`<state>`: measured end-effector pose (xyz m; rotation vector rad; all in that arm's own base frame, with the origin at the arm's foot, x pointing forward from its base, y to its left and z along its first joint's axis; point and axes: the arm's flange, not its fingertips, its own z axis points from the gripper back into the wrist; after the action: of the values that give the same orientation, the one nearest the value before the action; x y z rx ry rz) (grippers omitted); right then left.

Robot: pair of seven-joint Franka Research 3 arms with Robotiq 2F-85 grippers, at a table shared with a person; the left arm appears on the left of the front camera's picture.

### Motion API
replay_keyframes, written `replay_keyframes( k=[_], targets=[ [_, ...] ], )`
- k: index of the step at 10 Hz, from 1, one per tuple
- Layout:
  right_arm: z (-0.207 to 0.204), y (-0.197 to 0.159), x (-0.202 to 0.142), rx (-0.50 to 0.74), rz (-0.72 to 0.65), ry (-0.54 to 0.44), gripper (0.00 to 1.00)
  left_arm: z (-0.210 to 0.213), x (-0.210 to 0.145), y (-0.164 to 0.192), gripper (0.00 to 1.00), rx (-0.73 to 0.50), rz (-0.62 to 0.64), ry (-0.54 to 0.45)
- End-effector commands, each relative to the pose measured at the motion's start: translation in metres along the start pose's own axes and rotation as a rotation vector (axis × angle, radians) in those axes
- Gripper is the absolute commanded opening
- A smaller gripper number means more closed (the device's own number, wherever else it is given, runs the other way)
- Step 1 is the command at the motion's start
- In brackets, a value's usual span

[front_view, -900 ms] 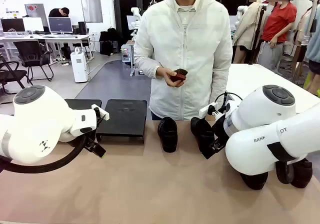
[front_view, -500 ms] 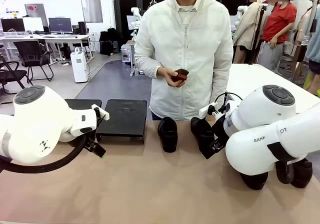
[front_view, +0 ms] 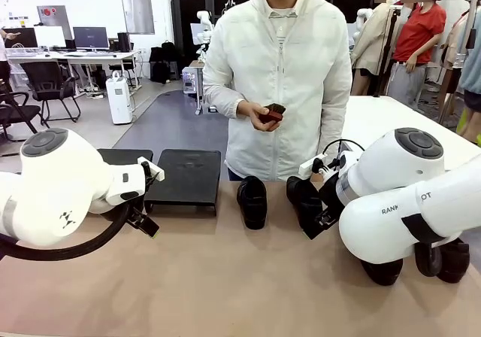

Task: Organize the shoes by placing them on the stand.
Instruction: Pick up one Shoe and place it in the middle of the table.

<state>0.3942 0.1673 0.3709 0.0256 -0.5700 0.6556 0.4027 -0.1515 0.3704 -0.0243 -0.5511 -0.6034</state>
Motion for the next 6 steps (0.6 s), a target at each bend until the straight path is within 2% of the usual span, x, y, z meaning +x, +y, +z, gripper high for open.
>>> replay_keyframes(
  k=[1, 4, 5, 6],
  targets=[
    [0.0, 0.0, 0.0, 0.0, 0.0, 0.0, 1.0, 0.0, 0.0, 0.0, 1.0, 0.0, 0.0, 0.0],
    [0.0, 0.0, 0.0, 0.0, 0.0, 0.0, 1.0, 0.0, 0.0, 0.0, 1.0, 0.0, 0.0, 0.0],
    [0.046, 0.006, 0.005, 0.054, -0.02, 0.005, 1.0, 0.047, -0.002, 0.0, 1.0, -0.078, 0.021, -0.058],
    [0.097, 0.015, 0.004, 0.077, -0.098, 0.007, 1.0, 0.097, -0.006, -0.001, 1.0, -0.093, 0.199, -0.013]
  ],
)
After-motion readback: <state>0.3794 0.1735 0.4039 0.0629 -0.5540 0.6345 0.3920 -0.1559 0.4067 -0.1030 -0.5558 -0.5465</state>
